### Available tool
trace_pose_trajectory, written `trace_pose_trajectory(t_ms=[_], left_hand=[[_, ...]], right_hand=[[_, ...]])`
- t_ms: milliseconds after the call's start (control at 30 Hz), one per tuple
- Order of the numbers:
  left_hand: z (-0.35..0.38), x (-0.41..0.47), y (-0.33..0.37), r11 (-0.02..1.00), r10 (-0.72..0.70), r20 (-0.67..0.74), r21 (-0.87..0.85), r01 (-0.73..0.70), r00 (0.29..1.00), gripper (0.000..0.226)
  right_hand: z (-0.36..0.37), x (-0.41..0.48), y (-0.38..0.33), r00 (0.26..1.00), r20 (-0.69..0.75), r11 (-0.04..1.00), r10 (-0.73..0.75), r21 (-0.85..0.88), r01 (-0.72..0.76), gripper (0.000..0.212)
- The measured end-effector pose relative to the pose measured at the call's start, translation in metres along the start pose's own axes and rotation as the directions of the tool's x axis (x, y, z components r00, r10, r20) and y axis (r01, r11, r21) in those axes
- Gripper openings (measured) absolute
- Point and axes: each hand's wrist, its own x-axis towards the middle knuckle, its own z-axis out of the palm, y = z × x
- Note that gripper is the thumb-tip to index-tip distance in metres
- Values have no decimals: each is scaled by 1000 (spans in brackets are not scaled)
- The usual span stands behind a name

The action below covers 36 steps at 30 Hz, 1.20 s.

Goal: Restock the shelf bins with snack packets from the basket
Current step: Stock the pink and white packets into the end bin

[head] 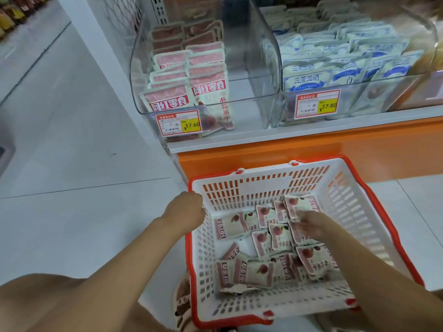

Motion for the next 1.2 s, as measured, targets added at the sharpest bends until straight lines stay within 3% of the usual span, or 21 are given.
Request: trace_pose_trajectory(t_ms=[100,200,333,433,633,700,800,900,1033,1100,1133,1200], left_hand=[[1,7,1,999,-31,-38,16,32,999,34],[2,8,2,998,-58,-34,25,58,998,35],[2,9,0,997,-72,-31,16,73,997,35],[1,6,1,997,-71,-27,-28,71,997,38],[2,-3,3,997,-55,1,-46,55,998,41],[-1,-3,1,996,-58,16,-60,59,998,43],[-6,-4,1,995,-61,20,-78,62,998,44],[-18,-6,4,991,-66,-24,-120,63,998,42],[-48,-13,12,982,27,-276,-170,-77,961,35],[-64,-21,16,975,56,-426,-173,-142,903,32],[-71,-25,17,968,61,-495,-181,-172,867,31],[-83,-35,19,949,70,-623,-200,-245,779,30]], right_hand=[[0,21,6,999,36,974,39,222,-46,43],[1,36,5,992,21,926,123,357,-122,45],[2,41,0,987,-21,916,160,375,-140,26],[-3,43,1,982,-87,941,166,311,-131,29],[-4,37,-15,980,-93,915,173,385,-125,28],[2,34,-24,990,-43,901,135,421,-104,18],[16,15,-30,995,55,887,77,452,-94,21],[42,-21,-27,990,141,872,-4,485,-65,4],[67,-74,-23,956,272,933,-111,359,6,8],[70,-105,-29,911,336,968,-238,153,197,11],[70,-122,-35,869,387,942,-308,-3,335,13],[74,-164,-50,780,474,773,-409,-274,572,15]])
